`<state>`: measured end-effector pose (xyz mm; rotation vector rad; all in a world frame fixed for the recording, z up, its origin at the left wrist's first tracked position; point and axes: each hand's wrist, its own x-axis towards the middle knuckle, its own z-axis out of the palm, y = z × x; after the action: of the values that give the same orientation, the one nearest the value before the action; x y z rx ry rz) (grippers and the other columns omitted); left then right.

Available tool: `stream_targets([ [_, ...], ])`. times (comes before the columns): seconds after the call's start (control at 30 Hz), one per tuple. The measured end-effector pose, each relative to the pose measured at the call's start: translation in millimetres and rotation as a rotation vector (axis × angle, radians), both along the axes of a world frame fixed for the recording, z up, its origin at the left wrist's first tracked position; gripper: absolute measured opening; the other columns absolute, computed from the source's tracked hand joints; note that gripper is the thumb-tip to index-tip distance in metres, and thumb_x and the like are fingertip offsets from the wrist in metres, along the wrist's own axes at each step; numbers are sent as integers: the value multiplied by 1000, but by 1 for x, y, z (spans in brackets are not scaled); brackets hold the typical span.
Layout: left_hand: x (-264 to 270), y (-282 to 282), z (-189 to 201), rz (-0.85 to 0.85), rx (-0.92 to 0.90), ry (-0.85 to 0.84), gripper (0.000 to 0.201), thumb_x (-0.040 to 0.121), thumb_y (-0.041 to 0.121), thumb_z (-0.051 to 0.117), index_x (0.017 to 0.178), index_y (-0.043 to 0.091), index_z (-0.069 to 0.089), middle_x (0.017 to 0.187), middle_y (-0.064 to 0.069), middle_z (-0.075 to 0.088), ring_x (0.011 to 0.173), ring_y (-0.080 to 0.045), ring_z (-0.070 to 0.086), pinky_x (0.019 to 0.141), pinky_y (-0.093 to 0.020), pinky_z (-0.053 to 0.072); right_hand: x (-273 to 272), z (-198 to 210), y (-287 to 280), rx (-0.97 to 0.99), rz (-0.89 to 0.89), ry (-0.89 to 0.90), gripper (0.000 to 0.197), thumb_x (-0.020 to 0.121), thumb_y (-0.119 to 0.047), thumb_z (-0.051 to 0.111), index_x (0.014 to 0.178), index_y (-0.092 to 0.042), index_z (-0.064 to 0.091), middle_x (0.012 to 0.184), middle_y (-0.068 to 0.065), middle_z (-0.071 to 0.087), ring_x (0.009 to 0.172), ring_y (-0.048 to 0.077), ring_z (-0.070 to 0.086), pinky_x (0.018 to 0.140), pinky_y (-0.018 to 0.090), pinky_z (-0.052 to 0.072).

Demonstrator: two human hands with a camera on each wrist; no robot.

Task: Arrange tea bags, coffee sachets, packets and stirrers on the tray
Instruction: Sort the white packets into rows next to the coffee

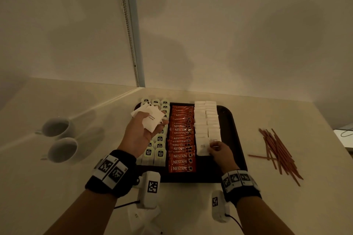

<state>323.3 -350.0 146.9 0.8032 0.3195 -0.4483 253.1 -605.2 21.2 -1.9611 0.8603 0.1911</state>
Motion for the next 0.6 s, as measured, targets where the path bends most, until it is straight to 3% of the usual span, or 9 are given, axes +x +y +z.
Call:
stream_targets([
  [0.2,-1,3,-3,41,-38,25,40,94,15,37,131,2,45,121,-27,58,73,-36,69,49,-24,55,3,1,7,-193,8,-24,21,88,-12,62,108,-6,60,110,9,62,102,20,58,81,24,43],
  [0.33,-2,1,3,5,15,-29,22,97,8,38,113,9,54,96,-19,69,71,-32,71,49,-23,54,4,0,9,-262,43,-19,18,87,-13,63,103,-5,58,104,9,62,97,20,59,80,24,47],
  [0.43,-3,0,3,-23,97,-99,21,98,9,42,113,15,55,91,-12,73,73,-29,71,43,-22,51,9,14,14,-278,50,-90,18,87,-16,64,101,-6,57,95,4,59,92,19,61,75,25,51],
  [0.53,-2,-2,5,-55,187,-156,19,97,9,46,111,17,56,87,-7,73,67,-24,70,40,-19,46,26,57,34,-149,144,-317,15,89,-26,62,96,-13,60,86,-7,61,80,5,59,66,14,44],
  [0.6,-2,-4,4,-77,279,-193,18,95,8,51,106,20,58,84,-3,72,65,-19,69,41,-18,44,39,92,52,24,288,-447,19,90,-36,58,98,-20,63,89,-9,65,82,3,62,71,20,47],
])
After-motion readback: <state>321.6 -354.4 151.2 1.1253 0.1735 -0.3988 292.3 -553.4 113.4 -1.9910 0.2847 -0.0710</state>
